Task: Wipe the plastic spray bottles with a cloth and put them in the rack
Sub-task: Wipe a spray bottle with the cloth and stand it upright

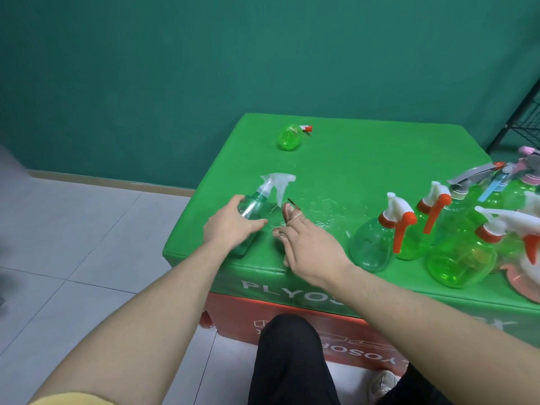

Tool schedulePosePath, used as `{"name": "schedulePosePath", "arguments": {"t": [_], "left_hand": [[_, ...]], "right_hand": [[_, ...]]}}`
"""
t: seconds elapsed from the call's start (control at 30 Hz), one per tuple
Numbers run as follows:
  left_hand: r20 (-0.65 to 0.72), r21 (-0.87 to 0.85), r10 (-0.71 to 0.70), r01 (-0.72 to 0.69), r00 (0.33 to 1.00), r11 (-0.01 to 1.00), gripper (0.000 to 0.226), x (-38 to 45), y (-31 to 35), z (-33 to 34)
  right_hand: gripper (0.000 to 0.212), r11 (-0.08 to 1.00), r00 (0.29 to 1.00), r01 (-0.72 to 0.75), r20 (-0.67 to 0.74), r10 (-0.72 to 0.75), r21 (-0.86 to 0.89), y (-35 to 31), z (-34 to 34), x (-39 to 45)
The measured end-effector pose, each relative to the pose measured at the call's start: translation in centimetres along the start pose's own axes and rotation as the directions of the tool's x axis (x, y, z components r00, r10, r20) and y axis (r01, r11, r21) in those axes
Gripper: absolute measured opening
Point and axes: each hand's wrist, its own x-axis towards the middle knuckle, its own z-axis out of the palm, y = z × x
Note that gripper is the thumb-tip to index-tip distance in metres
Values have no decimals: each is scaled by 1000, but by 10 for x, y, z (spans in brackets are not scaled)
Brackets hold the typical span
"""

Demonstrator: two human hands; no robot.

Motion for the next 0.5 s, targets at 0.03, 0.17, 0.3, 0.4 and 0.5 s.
{"name": "schedulePosePath", "arguments": {"t": [0.03, 0.17, 0.3, 0.4, 0.5], "left_hand": [[-6, -18, -12, 12, 1000, 1000, 81, -1, -1, 0], [-37, -36, -39, 38, 999, 999, 76, -4, -1, 3], [-57, -11, -33, 32, 998, 999, 72, -7, 0, 4], [-91, 14, -12, 14, 996, 1000, 74, -10, 0, 6], [-129, 76, 26, -17, 991, 997, 79, -11, 2, 13]], "right_hand": [[43, 999, 1000, -25, 7, 25, 48, 3, -1, -1], [44, 781, 943, -227, -70, 327, 582, 7, -1, 9], [43, 313, 815, -320, 91, 573, 894, -1, -15, 31], [46, 42, 697, -359, 238, 676, 932, 4, -16, 56], [47, -170, 676, -325, 354, 647, 930, 0, -13, 72]]}}
